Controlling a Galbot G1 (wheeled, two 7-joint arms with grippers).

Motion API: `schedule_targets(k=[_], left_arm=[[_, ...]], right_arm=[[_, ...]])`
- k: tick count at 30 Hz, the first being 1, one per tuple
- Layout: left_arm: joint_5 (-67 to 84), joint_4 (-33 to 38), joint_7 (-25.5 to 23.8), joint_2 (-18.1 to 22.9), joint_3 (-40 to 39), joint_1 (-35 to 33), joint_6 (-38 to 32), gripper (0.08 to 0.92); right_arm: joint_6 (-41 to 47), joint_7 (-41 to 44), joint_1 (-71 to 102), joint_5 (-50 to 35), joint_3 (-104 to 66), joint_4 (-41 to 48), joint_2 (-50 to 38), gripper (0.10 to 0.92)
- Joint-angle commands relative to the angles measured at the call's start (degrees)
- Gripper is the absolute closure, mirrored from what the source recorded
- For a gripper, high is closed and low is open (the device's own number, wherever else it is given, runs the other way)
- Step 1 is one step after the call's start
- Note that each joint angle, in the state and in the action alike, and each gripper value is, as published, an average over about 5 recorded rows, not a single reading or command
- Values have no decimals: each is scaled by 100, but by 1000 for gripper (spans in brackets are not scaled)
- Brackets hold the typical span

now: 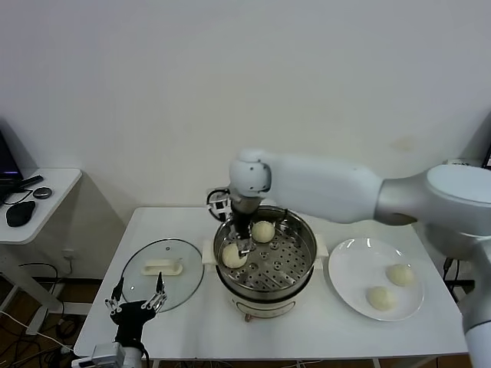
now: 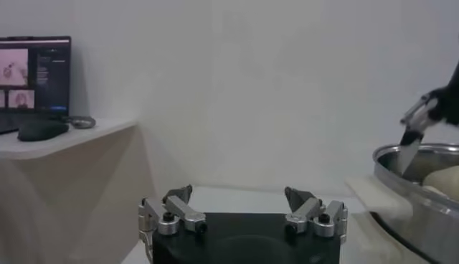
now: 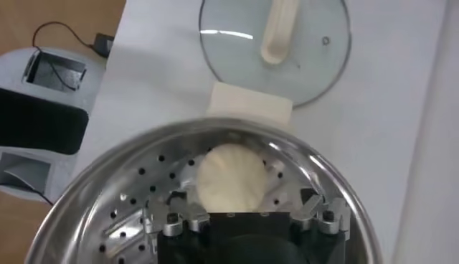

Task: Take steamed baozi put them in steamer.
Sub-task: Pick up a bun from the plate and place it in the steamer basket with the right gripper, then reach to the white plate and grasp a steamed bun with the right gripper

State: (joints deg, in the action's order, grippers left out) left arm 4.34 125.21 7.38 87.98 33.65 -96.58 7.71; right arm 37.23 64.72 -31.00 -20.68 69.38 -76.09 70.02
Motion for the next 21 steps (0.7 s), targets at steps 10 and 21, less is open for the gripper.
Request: schedule_targets(k=[10,21], left_arm=[[54,-351,-93,-54,3,31,40,177],[48,-549,-112,-8,95,11,26,177]], right_arm=[[-1009,1059,-92,1182,-656,-1155,-4137,203],[-2741,1354,2582,2480,-2101,-768,-4737,203]])
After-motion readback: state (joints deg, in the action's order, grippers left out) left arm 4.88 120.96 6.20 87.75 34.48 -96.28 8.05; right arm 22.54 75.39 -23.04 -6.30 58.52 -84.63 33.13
